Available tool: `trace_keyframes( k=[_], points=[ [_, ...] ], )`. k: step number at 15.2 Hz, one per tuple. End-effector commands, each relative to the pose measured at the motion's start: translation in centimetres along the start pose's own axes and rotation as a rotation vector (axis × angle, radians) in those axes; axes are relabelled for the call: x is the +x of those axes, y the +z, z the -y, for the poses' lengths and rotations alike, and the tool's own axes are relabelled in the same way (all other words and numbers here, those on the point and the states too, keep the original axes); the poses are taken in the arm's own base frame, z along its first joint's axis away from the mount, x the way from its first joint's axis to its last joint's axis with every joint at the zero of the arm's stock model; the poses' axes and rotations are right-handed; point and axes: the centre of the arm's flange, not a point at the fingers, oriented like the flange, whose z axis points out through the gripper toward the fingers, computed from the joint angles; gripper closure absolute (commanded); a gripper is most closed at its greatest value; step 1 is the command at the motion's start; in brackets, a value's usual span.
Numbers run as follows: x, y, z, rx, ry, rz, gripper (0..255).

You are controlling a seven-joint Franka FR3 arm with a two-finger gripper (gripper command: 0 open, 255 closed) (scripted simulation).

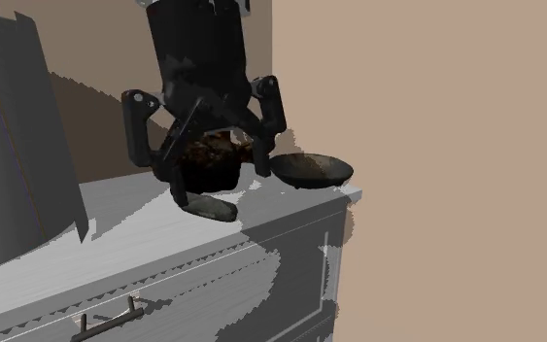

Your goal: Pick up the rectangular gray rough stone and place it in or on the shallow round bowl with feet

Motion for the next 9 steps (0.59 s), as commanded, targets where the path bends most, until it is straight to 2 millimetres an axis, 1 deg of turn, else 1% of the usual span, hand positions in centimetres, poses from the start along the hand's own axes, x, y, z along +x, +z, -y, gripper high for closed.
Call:
trace_keyframes(
  k=[1,5,9],
  points=[
    [2.3,1.2,-1.2,-0.016,-0.081,-0.016,0],
    [6.5,3.0,-2.5,-0.043,-0.234,-0.045,0],
    [10.9,4.6,-3.2,-0.071,-0.387,-0.074,0]
  ],
)
